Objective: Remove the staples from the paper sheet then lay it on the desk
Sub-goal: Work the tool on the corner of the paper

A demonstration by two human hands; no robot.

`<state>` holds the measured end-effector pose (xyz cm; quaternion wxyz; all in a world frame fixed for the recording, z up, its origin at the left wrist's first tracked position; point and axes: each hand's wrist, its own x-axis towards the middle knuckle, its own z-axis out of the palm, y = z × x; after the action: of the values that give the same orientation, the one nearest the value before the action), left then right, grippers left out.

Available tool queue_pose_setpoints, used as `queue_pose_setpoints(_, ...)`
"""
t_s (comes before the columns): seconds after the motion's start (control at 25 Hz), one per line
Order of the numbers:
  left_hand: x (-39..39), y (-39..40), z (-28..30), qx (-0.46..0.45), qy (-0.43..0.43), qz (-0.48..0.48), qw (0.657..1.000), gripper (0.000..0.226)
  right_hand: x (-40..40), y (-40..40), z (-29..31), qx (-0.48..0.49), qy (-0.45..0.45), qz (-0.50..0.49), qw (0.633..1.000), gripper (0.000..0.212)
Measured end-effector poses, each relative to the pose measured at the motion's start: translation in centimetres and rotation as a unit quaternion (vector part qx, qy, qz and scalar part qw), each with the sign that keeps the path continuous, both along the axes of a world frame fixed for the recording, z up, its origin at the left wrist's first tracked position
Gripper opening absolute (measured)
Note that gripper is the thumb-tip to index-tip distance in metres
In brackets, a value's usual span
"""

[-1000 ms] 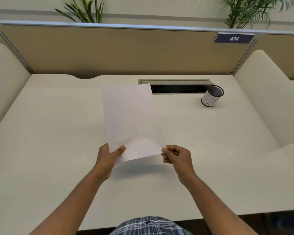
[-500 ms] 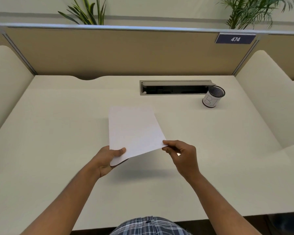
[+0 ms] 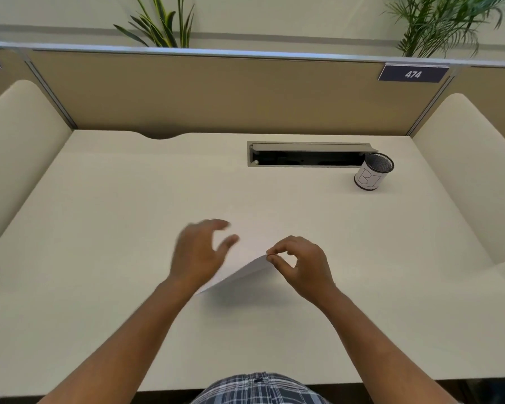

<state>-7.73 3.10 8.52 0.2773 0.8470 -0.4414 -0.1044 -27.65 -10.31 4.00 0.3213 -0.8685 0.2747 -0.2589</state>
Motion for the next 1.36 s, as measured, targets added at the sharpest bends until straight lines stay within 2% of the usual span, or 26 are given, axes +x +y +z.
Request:
queue_pose_setpoints(0.08, -2.4, -0.4, 0.7, 0.01, 0.103, -0.116, 0.988, 0.032, 0.7, 0.4, 0.3, 0.045, -0.01, 0.006, 0.999, 0.003)
queue_pose_setpoints(0.12, -3.3, -0.6, 0.7, 0.018, 0.126, -0.129, 0.984, 0.026, 0.8, 0.5, 0.5, 0.075, -0.018, 0.003, 0.997, 0.003)
queue_pose_setpoints(0.24, -3.3, -1.3, 0.3, -0.04, 0.152, -0.067, 0.985, 0.011, 1.1, 0.6, 1.6, 0.178, -0.038, -0.014, 0.983, 0.004)
queue_pose_setpoints(0.48, -2.7, -1.4, 1.9, -0.056, 0.244, -0.038, 0.967, 0.01, 0.7, 0.4, 3.2, 0.348, -0.123, -0.017, 0.929, 0.017)
queue_pose_setpoints(0.64, -2.8, -1.4, 2.6, -0.05, 0.268, -0.029, 0.962, 0.012, 0.4, 0.9, 3.8, 0.4, -0.115, -0.022, 0.909, 0.008)
queue_pose_setpoints(0.88, -3.1, -1.4, 4.1, -0.046, 0.322, -0.019, 0.945, 0.01, 0.9, 1.8, 5.2, 0.498, -0.143, -0.042, 0.854, 0.019)
queue_pose_setpoints(1.08, -3.4, -1.6, 5.2, -0.076, 0.322, -0.026, 0.943, 0.011, 1.2, 2.3, 5.7, 0.543, -0.151, -0.035, 0.825, 0.024)
queue_pose_setpoints(1.2, -3.4, -1.5, 5.2, -0.099, 0.276, -0.03, 0.955, 0.01, 1.2, 2.6, 6.0, 0.519, -0.177, -0.033, 0.836, 0.02)
queue_pose_setpoints(1.36, -3.5, -1.3, 5.0, -0.14, 0.139, -0.057, 0.979, 0.009, 1.3, 2.9, 5.9, 0.343, -0.202, -0.055, 0.916, 0.007)
